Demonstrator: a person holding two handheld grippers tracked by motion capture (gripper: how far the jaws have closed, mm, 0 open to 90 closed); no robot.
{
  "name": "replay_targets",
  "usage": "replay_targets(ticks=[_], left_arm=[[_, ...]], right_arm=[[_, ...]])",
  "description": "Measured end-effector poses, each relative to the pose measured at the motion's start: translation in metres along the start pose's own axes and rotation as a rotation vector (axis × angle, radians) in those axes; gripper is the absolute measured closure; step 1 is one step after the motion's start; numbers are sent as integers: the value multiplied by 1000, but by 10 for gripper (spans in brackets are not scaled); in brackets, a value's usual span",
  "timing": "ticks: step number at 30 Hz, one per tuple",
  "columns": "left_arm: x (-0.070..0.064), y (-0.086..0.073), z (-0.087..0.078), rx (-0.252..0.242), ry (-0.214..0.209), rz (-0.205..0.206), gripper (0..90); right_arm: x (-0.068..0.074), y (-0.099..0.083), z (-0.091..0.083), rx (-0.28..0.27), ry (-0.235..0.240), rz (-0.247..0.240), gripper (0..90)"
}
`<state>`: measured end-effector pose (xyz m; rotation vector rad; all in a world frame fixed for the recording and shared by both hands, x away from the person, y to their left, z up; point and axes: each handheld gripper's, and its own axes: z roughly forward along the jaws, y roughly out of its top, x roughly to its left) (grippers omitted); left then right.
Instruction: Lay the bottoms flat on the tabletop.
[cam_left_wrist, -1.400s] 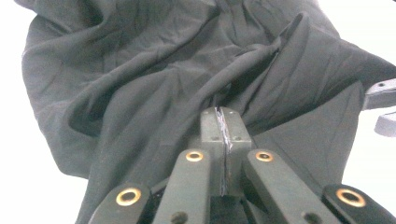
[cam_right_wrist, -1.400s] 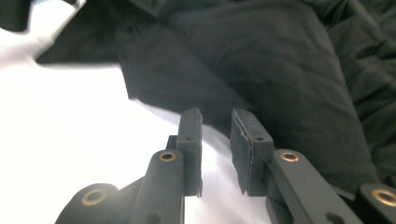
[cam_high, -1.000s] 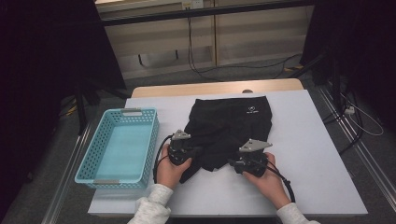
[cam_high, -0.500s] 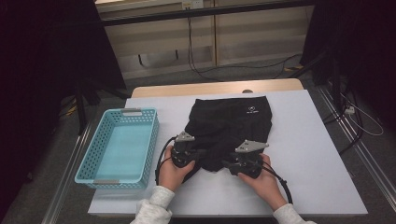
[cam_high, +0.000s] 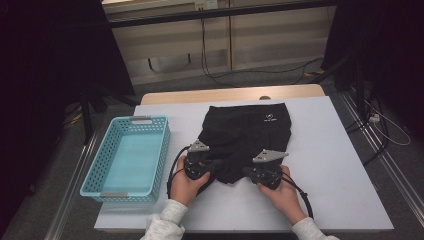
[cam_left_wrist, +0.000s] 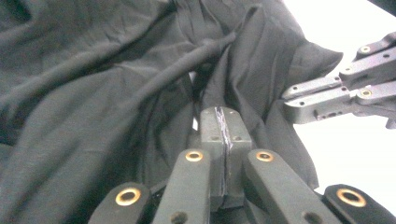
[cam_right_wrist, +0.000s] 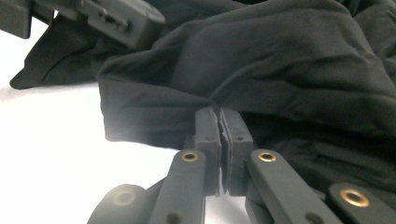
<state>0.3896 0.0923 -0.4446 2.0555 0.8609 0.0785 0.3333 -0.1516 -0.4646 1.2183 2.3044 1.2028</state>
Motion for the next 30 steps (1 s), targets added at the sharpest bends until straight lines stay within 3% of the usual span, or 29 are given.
replay_targets(ticks=[1, 16, 20, 27, 30], left_arm=[[-1, 0, -1, -13, 12, -6, 894], [-12, 3, 1, -8, -49, 11, 877], [-15, 3, 0, -11, -57, 16, 808], [-16, 5, -2, -23, -47, 2, 546], [-15, 5, -2, -19, -33, 4, 490]], right_arm=[[-1, 0, -2, -1, 4, -1, 872], [-15, -16, -59, -12, 5, 10, 874], [-19, -26, -73, -3, -1, 27, 874], [-27, -46, -102, 5, -31, 52, 885], [-30, -53, -116, -2, -43, 65, 886]])
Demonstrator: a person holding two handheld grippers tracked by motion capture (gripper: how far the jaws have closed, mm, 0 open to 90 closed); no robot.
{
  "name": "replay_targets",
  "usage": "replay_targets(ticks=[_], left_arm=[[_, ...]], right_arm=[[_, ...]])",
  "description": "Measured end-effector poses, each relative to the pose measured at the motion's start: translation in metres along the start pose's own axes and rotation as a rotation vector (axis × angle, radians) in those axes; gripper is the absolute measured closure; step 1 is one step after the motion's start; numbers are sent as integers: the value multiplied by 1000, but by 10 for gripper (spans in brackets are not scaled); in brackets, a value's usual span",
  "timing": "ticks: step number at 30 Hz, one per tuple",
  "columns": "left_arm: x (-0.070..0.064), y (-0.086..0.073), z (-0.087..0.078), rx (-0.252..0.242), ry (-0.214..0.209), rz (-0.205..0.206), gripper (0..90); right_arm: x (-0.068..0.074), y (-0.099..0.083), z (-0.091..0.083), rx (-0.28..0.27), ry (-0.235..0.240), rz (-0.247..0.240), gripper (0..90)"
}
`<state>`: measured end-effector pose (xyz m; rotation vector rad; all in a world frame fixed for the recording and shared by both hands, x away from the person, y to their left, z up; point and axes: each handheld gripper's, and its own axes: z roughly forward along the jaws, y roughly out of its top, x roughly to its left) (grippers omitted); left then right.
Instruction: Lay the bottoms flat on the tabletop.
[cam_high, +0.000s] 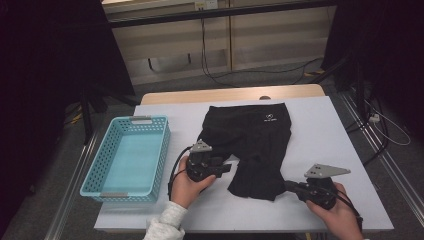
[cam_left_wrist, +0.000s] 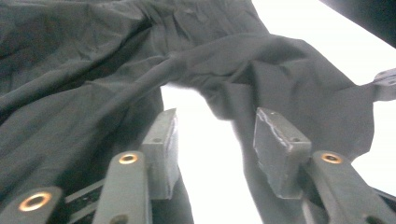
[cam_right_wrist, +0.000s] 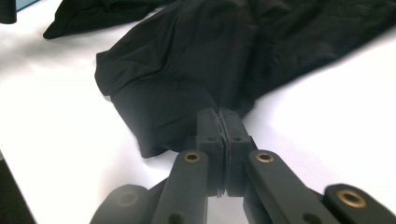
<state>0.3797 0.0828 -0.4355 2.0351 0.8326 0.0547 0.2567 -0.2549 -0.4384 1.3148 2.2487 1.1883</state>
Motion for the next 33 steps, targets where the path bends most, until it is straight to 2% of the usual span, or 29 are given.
replay_targets(ticks=[4, 7, 8, 10, 13, 15, 17, 18, 21, 25, 28, 30, 33], left_arm=[[4, -1, 0, 10, 34, 18, 427], [8, -2, 0, 17, 49, 11, 412], [9, -2, 0, 18, 52, 11, 407], [10, -3, -1, 15, 55, 9, 399], [12, -3, -3, 13, 68, 11, 389], [13, -4, -4, 18, 74, 15, 376], [15, -5, -6, 18, 88, 22, 358], [16, -5, -7, 20, 92, 24, 346], [18, -5, -10, 14, 99, 19, 332], [20, -7, -12, 14, 104, 17, 329], [20, -7, -13, 19, 105, 17, 328], [20, -7, -13, 21, 106, 20, 328], [20, -8, -13, 14, 110, 17, 328]], right_arm=[[-4, -5, -12, -17, -23, 12, 885], [-4, -2, -14, -25, -25, 1, 881], [-4, 0, -14, -31, -19, -1, 853], [-5, 2, -14, -38, -32, 1, 734], [-14, 7, -12, -56, -54, 17, 705], [-19, 12, -8, -59, -93, 26, 675], [-26, 17, 0, -64, -122, 51, 624], [-30, 19, 6, -65, -157, 56, 606], [-39, 22, 23, -54, -196, 84, 578], [-48, 27, 49, -15, -231, 107, 574], [-52, 32, 65, -8, -241, 131, 572], [-52, 34, 70, 3, -252, 115, 580], [-49, 38, 76, 14, -269, 101, 540]])
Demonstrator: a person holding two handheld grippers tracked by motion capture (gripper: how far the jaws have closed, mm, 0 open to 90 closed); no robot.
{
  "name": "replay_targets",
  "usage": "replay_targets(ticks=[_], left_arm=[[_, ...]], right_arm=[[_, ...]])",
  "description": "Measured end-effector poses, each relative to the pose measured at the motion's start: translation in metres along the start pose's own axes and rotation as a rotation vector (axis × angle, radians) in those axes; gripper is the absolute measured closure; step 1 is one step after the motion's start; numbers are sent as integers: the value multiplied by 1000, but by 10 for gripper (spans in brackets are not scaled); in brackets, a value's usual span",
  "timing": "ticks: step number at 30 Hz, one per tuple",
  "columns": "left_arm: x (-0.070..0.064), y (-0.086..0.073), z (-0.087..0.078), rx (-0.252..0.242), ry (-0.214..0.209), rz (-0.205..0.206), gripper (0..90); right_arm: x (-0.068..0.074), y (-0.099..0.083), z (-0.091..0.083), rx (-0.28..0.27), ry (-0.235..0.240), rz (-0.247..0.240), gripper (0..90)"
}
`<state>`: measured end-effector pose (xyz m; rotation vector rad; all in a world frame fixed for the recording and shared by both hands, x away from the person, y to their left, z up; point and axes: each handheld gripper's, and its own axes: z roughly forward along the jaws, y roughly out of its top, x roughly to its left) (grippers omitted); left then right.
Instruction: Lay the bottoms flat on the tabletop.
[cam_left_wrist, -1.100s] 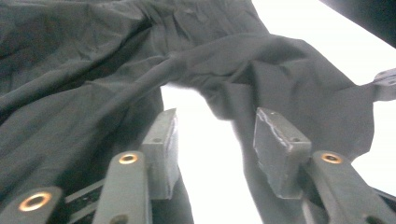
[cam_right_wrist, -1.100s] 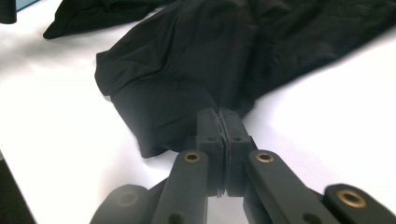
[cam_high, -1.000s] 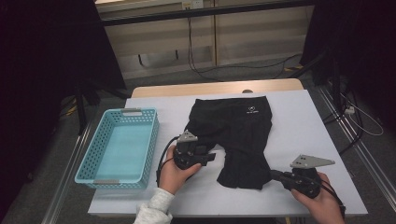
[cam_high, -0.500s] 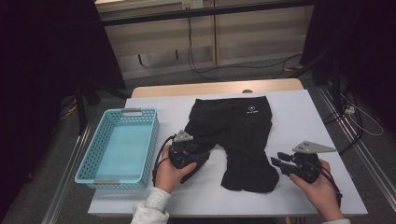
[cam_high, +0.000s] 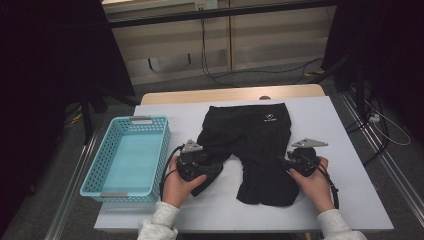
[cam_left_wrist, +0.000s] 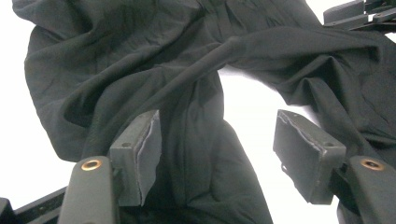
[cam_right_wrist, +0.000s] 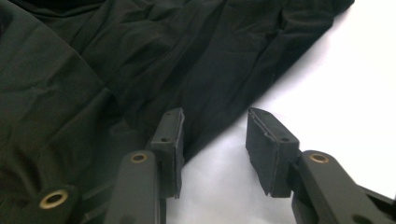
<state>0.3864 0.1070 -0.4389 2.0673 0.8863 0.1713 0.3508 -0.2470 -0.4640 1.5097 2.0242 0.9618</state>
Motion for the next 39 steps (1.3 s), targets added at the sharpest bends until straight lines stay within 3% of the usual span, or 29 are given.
replay_targets(ticks=[2, 4, 5, 6, 7, 8, 13, 18, 22, 24, 28, 29, 33, 39], left_arm=[[0, 0, 0, 4, 5, 5, 328], [-1, 1, 0, 2, 1, 6, 328], [-2, 1, 0, -1, 0, 4, 328], [-2, 1, 0, -3, 1, 5, 328], [-2, 1, 0, -3, -1, 6, 328], [-2, 1, -1, -5, 1, 5, 329], [1, 1, -2, -9, 4, 0, 329], [0, 2, -2, -4, 2, 7, 328], [0, 1, -1, -10, 9, 4, 326], [2, 0, -1, -1, 11, 2, 324], [4, 0, -1, 0, 12, -1, 322], [4, 0, -1, -3, 10, -3, 322], [3, 1, -1, -4, 8, -6, 321], [2, 3, -2, -6, 9, 1, 321]], right_arm=[[4, 3, 5, -5, 2, 5, 508], [9, 6, 11, -11, -19, -25, 498], [11, 7, 14, -12, -28, -32, 567], [13, 9, 15, -16, -27, -44, 718], [15, 10, 16, -17, 7, -54, 823], [15, 10, 16, -18, 4, -50, 867], [-5, 11, 5, -32, -4, 40, 889], [-23, 12, -11, -49, -49, 58, 894], [-29, 15, -19, -61, -97, 40, 872], [-28, 14, -16, -55, -45, 29, 845], [-24, 9, -10, -24, -40, -5, 654], [-24, 9, -11, -25, -32, 8, 639], [-33, 5, -27, -63, -77, 49, 544], [-38, -6, -38, -65, -56, 109, 545]])
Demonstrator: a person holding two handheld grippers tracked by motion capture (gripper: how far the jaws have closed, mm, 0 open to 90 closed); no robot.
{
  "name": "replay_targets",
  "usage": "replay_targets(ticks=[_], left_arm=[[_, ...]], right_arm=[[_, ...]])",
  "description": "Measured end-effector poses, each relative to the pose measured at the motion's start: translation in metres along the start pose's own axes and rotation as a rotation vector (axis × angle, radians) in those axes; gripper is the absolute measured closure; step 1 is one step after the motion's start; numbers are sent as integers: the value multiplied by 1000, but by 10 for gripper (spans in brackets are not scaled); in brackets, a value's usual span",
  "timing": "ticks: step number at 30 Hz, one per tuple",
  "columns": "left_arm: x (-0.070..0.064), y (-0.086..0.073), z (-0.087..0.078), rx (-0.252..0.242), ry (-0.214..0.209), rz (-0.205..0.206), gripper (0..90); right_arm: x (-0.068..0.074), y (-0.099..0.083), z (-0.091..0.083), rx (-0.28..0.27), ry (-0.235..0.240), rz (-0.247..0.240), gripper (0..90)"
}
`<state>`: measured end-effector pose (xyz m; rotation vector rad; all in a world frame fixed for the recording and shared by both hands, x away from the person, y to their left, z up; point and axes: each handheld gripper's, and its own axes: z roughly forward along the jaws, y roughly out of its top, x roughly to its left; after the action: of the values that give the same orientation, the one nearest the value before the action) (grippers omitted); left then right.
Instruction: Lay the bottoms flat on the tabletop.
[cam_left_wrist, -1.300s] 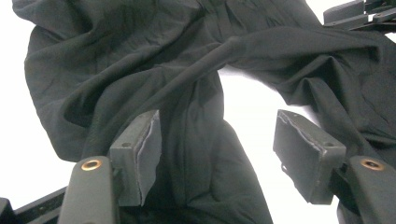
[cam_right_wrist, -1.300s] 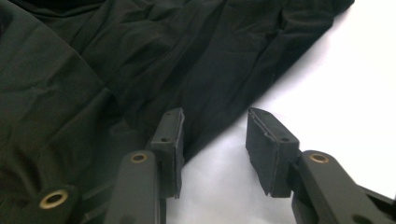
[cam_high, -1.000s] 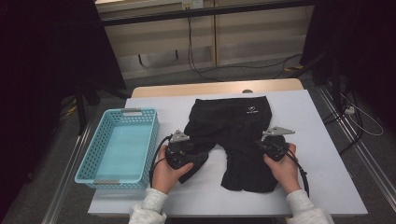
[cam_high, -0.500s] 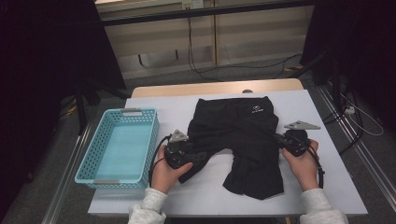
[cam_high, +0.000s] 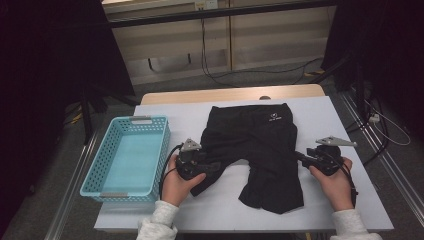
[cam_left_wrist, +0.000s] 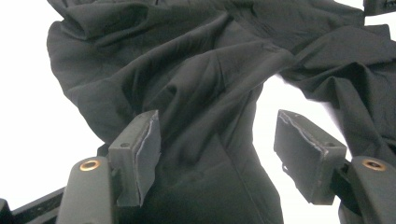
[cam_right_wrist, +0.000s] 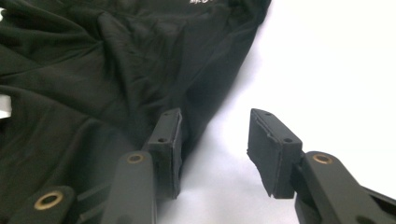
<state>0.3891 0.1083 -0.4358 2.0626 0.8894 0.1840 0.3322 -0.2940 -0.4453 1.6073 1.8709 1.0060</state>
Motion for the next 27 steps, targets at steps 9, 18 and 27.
replay_targets(ticks=[9, 18, 27], left_arm=[[1, 0, 1, 4, -4, -1, 321], [3, -1, -2, -9, 2, -10, 322], [3, -1, -2, 12, 9, 3, 312]], right_arm=[[2, 1, 21, 24, -5, 15, 630], [-5, 6, 26, 4, -24, 2, 900], [-15, 4, 27, -5, -58, 5, 768]])
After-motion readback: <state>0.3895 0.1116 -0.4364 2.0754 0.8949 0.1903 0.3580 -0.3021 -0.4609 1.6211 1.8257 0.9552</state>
